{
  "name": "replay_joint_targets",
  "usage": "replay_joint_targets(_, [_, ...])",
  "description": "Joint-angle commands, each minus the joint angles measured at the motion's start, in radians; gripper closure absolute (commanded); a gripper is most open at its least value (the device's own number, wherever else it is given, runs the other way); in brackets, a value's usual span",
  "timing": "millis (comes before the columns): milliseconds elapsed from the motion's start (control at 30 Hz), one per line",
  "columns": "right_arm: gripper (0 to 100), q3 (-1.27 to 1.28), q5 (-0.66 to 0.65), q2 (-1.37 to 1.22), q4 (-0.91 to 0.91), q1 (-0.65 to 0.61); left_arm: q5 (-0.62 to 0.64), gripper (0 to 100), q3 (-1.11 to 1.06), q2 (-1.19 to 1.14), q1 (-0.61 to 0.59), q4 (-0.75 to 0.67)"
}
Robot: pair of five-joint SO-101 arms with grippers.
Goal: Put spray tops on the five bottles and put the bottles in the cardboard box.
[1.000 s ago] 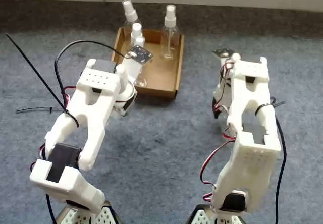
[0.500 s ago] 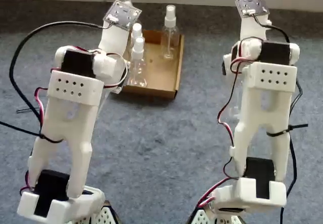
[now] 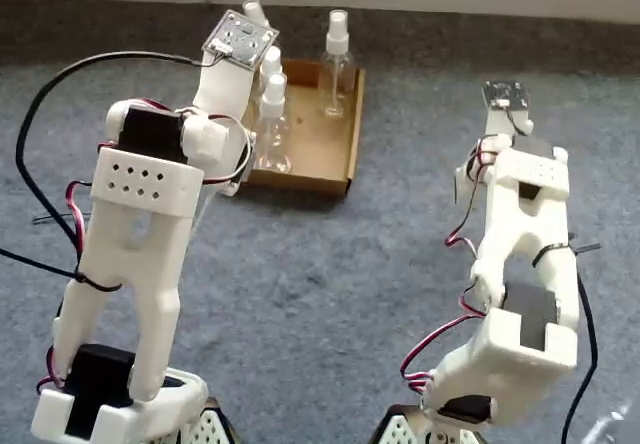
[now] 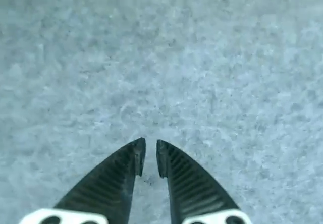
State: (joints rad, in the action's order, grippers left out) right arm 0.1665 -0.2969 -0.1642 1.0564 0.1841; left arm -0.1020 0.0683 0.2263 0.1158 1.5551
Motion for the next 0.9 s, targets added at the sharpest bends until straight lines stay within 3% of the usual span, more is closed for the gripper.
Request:
replay_joint_targets(0, [98.2,-0.156,-0.011,0.012,0.16,0.059,0.008,98,0.004,0.03,-0.007,0.0])
replay_joint_targets(67, [95.7,-0.248,-0.046,0.048,0.361,0.137,0.008,98,0.004,0.03,-0.005,0.0])
replay_joint_targets(133, [93.3,-0.305,-0.178,0.091,0.43,0.252,0.003,98,0.004,0.03,-0.008,0.005])
replay_joint_targets(200, [92.5,-0.245,-0.192,0.087,0.369,0.308,0.002,98,0.004,0.03,-0.01,-0.002])
replay_joint_targets(333, [92.5,-0.064,-0.133,0.076,0.127,0.283,0.008,98,0.004,0.036,0.002,-0.002])
replay_joint_targets(500, [92.5,0.085,-0.035,0.355,0.168,0.237,0.011,98,0.008,0.059,0.018,0.006])
replay_joint_targets(667, [92.5,0.581,-0.034,0.845,-0.028,0.117,0.078,98,-0.102,0.105,-0.008,-0.029])
replay_joint_targets(867, [92.5,1.201,-0.041,1.411,-0.289,0.03,0.075,98,-0.272,0.15,-0.053,-0.117])
